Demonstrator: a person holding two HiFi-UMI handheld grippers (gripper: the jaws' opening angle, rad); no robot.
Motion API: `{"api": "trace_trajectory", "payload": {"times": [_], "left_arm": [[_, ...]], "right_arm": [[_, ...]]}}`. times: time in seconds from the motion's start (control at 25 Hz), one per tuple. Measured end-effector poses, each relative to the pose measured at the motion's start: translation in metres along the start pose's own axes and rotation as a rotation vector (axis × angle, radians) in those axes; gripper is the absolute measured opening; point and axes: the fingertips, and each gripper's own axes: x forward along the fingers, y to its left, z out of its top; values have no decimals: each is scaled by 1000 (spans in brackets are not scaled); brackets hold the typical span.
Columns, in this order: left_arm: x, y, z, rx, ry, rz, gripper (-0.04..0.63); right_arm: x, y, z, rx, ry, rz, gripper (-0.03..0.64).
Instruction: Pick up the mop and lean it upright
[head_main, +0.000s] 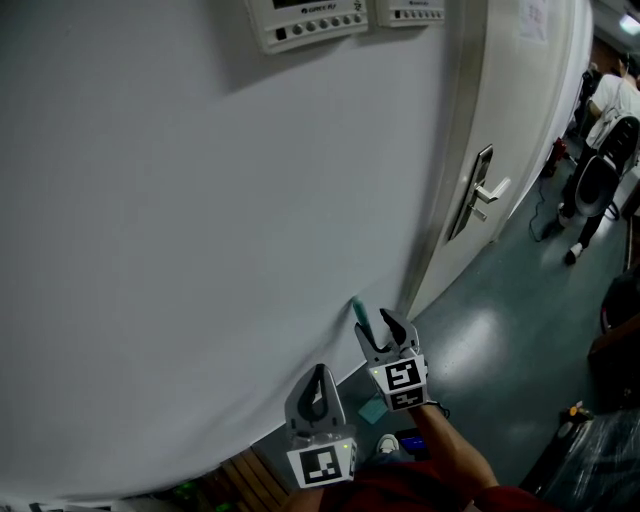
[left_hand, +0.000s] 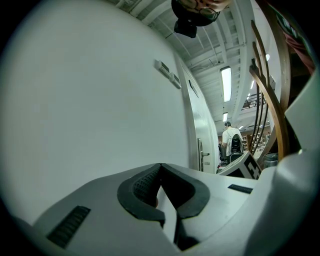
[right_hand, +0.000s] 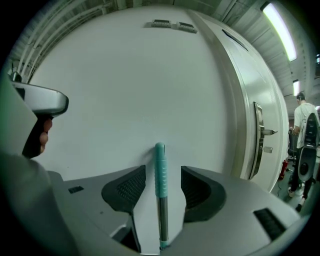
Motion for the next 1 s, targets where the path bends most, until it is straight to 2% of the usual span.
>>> {"api": "trace_trajectory", "payload": {"times": [0.28,0.68,1.0], "left_arm": [[3,-1,-4,-5,11,-5,14],[1,0,-10,-10,32,-5,14],[4,-6,-11,0,29,-25,14]], "right_arm": [[-37,-6,7,-17,-44,-6,215],[-101,-6,-9,16,-13,-13,215],[-107,-1,-9,-30,-46,-4,215]]}}
